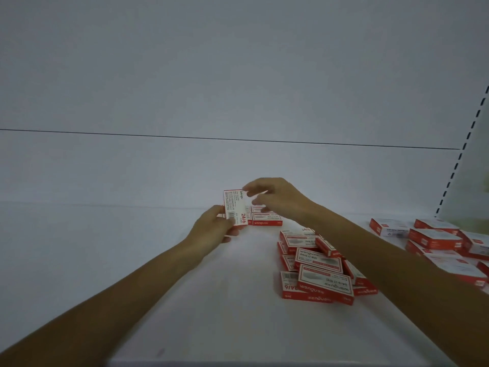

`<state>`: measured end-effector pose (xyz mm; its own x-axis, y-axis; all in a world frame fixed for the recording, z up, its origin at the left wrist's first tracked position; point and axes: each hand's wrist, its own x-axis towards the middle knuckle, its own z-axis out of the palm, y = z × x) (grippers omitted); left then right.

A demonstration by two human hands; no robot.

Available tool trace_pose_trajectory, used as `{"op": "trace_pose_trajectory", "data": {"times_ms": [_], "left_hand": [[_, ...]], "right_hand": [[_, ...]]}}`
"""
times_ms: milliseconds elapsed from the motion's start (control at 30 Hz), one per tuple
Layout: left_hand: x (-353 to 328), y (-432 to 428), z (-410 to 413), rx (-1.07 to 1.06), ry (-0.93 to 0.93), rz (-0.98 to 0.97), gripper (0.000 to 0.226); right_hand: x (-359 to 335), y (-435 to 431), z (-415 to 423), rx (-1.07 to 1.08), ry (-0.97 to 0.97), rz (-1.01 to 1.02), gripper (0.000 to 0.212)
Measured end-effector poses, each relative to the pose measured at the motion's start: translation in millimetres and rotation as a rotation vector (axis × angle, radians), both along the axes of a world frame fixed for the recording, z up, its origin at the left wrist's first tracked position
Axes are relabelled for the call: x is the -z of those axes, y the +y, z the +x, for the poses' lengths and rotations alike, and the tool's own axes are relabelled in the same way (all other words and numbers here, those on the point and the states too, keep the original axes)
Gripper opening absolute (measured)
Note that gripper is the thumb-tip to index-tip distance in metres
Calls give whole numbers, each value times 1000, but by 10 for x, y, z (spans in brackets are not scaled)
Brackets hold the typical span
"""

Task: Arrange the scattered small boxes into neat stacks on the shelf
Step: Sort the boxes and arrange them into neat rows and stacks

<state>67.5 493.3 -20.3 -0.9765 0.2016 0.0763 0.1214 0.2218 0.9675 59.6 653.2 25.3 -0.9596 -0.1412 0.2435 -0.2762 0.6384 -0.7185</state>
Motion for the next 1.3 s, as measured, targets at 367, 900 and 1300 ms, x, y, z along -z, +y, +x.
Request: {"op": "trace_pose_trajectory", "data": {"times_ms": [367,900,1300], "left_hand": [[-2,-143,-93,-5,138,-86,36],[112,-218,-149,28,122,53,26],[238,-358,-240,-58,307,-479,32]], "right_hand": [[71,-176,-40,-63,-209,-254,50],[280,-182,76,-32,52,218,34],[404,-110,57,15,102,600,48]]}}
